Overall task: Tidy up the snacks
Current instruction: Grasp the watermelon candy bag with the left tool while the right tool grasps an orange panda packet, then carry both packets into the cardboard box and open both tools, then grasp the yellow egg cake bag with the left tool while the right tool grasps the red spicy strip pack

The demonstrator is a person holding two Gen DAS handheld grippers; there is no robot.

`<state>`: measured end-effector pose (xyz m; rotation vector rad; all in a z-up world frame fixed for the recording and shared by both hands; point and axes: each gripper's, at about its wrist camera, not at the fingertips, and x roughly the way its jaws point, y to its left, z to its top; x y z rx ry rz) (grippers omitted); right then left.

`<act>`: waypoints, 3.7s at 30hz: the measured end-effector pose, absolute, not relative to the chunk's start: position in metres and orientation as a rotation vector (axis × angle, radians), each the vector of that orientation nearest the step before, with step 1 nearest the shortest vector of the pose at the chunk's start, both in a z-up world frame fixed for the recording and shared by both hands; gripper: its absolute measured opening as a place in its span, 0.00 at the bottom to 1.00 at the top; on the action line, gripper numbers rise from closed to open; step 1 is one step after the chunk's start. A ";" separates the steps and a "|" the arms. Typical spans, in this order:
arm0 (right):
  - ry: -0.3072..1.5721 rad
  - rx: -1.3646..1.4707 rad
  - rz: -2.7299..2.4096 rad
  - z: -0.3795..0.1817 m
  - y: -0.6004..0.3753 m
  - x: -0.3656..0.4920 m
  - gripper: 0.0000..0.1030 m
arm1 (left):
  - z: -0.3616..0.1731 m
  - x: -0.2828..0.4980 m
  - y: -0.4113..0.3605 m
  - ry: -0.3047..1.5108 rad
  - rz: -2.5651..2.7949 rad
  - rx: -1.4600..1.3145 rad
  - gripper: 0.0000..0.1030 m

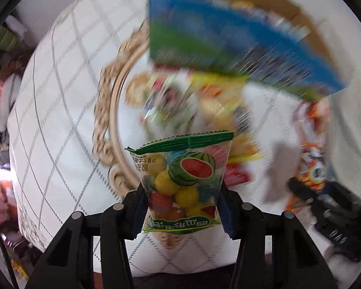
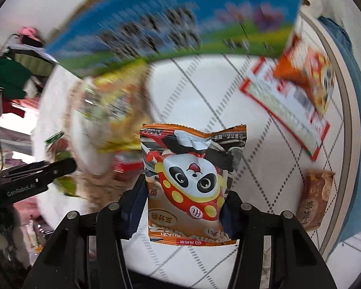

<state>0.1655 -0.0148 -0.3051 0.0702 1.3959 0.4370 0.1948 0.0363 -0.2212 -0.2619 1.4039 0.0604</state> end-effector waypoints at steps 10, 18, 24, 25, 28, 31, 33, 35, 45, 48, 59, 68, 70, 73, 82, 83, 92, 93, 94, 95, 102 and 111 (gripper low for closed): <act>1.177 0.168 0.598 -0.189 0.025 0.235 0.54 | -0.117 0.319 0.025 1.256 -0.042 -0.186 0.47; 1.175 0.174 0.565 -0.178 0.006 0.344 0.54 | -0.153 0.417 0.053 1.428 0.043 -0.043 0.47; 1.329 0.237 0.555 -0.224 0.013 0.395 0.54 | -0.192 0.443 0.061 1.577 0.044 -0.061 0.47; 1.350 0.248 0.557 -0.231 0.015 0.399 0.54 | -0.196 0.446 0.060 1.596 0.048 -0.052 0.47; 1.396 0.265 0.569 -0.248 0.024 0.407 0.54 | -0.208 0.452 0.057 1.639 0.046 -0.031 0.47; 1.440 0.270 0.585 -0.263 0.032 0.414 0.54 | -0.219 0.452 0.057 1.687 0.034 -0.055 0.48; 1.490 0.281 0.602 -0.274 0.038 0.416 0.59 | -0.229 0.451 0.059 1.730 0.062 -0.048 0.53; 1.554 0.248 0.582 -0.285 0.042 0.418 0.84 | -0.233 0.450 0.060 1.732 0.063 -0.054 0.73; 1.558 0.170 0.509 -0.294 0.025 0.420 0.94 | -0.229 0.436 0.067 1.680 0.071 -0.124 0.81; 1.549 0.151 0.464 -0.290 0.013 0.420 0.94 | -0.224 0.427 0.066 1.676 0.066 -0.157 0.81; 1.459 0.027 0.372 -0.248 -0.032 0.409 0.94 | -0.191 0.388 0.053 1.528 0.091 -0.123 0.81; 1.342 -0.008 0.342 -0.219 -0.047 0.388 0.94 | -0.150 0.363 0.048 1.352 0.094 -0.152 0.81; 1.313 -0.014 0.333 -0.213 -0.051 0.381 0.94 | -0.144 0.360 0.045 1.320 0.100 -0.147 0.81; 1.274 -0.017 0.322 -0.203 -0.057 0.373 0.94 | -0.136 0.353 0.040 1.281 0.105 -0.140 0.81; 1.133 -0.046 0.287 -0.166 -0.080 0.340 0.94 | -0.109 0.316 0.025 1.135 0.123 -0.096 0.81; 1.115 -0.049 0.283 -0.161 -0.083 0.336 0.94 | -0.105 0.311 0.024 1.116 0.130 -0.093 0.81; 1.000 0.006 0.297 -0.119 -0.102 0.299 0.94 | -0.097 0.274 0.020 1.061 0.148 -0.125 0.81; 1.006 0.021 0.298 -0.119 -0.105 0.295 0.94 | -0.103 0.271 0.020 1.079 0.146 -0.132 0.81; 1.021 0.039 0.296 -0.121 -0.110 0.291 0.94 | -0.112 0.268 0.021 1.112 0.144 -0.139 0.81; 1.037 0.056 0.293 -0.125 -0.115 0.288 0.94 | -0.125 0.266 0.022 1.148 0.148 -0.156 0.81; 1.208 0.152 0.160 -0.188 -0.176 0.272 0.94 | -0.227 0.268 0.015 1.427 0.123 -0.235 0.81; 1.361 0.088 0.144 -0.268 -0.221 0.273 0.94 | -0.292 0.285 -0.016 1.553 0.113 -0.161 0.81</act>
